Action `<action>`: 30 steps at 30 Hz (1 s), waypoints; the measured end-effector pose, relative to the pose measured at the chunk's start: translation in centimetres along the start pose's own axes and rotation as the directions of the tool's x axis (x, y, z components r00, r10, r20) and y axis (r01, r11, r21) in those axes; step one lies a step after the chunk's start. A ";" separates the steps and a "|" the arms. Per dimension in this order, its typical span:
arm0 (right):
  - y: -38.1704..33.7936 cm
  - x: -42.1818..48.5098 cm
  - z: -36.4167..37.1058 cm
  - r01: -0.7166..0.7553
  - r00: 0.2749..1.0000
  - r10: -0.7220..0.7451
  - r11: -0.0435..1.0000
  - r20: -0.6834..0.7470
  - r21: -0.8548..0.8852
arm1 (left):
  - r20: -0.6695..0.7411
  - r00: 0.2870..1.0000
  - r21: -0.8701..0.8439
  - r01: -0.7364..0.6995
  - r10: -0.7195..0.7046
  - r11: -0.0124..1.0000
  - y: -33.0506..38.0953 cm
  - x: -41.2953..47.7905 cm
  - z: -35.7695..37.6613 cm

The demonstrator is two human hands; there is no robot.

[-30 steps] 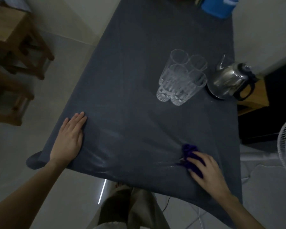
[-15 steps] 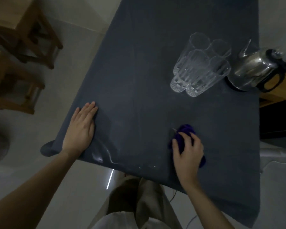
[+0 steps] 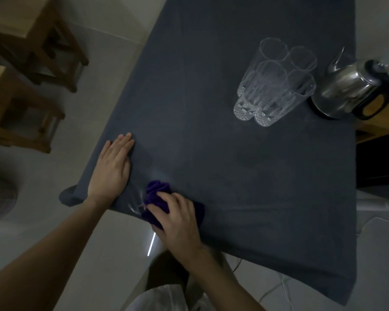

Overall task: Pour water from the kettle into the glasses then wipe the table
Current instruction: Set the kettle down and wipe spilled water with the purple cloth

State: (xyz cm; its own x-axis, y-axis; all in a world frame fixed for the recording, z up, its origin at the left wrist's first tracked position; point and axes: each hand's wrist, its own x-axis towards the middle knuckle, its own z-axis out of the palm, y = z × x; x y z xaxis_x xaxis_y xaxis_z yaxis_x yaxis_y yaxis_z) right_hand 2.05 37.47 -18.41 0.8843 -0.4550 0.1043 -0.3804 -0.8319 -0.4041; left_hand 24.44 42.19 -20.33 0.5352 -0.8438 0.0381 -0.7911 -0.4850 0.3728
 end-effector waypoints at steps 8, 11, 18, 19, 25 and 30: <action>10.9 -6.0 -5.2 -0.311 0.937 0.303 0.950 -0.172 -0.016 | 0.000 1.000 0.003 -0.027 0.027 1.000 0.0 -0.1 0.1; 16.5 -8.2 -8.7 -0.524 0.809 0.498 0.851 -0.312 -0.002 | 0.005 1.000 0.009 -0.023 0.023 1.000 0.0 -0.1 0.0; 21.4 -9.7 -11.4 -0.739 0.573 0.697 0.667 -0.432 0.097 | 0.060 0.998 0.102 -0.028 0.022 0.994 0.3 -0.3 -0.1; 21.0 -9.4 -11.1 -0.738 0.571 0.700 0.667 -0.428 0.107 | 0.074 0.997 0.129 -0.028 0.018 0.991 0.4 -0.3 -0.1; 13.8 -4.1 -7.3 -0.595 0.723 0.596 0.794 -0.351 0.122 | 0.097 0.988 0.184 0.105 -0.124 0.977 1.2 -0.2 0.5; 4.8 -1.3 -2.7 -0.223 0.971 0.225 0.974 -0.086 0.031 | 0.053 0.974 0.206 0.204 -0.219 0.957 2.7 -0.8 1.5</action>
State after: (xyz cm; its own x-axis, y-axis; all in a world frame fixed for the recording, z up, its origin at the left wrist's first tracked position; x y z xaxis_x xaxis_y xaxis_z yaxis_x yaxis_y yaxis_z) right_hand -1.64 33.19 -17.98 0.7497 -0.6559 0.0885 -0.5591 -0.6992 -0.4456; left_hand 21.43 41.26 -20.73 0.6788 -0.7283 -0.0938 -0.7091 -0.6833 0.1740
